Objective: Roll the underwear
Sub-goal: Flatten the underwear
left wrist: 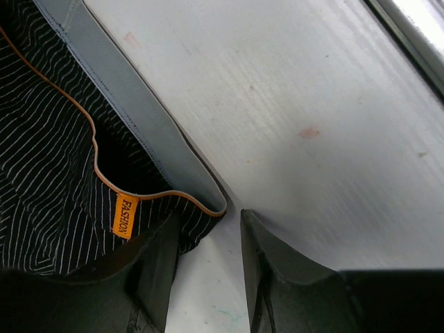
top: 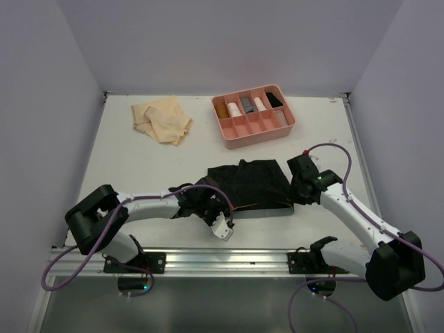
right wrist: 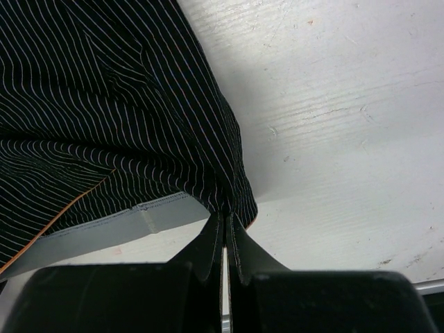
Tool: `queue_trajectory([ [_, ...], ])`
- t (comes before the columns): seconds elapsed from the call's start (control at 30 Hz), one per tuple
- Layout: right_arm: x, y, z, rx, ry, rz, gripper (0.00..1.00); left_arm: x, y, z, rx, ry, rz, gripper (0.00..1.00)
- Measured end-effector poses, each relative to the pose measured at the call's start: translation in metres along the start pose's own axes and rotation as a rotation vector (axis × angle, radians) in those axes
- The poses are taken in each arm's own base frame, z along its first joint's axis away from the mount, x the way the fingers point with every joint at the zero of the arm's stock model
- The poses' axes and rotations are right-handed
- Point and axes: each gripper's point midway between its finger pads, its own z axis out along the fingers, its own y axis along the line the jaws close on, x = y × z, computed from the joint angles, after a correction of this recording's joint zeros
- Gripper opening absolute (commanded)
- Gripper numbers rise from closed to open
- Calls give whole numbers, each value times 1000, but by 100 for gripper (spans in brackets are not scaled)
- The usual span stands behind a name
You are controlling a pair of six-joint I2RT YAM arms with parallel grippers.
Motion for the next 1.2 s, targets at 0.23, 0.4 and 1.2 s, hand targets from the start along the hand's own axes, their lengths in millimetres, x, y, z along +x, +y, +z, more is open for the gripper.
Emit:
queue_trajectory([
  [0.23,-1,-1,0,0,-3,1,0,2,15,13,14,1,38,19],
  [0.4,-2,-2,1,2,-3,-2,0,4,14,14,27,5,52,0],
  [1.2,-147,146,-29,-326,-69,-109,0,109,121,-210,-714,239,-757,0],
])
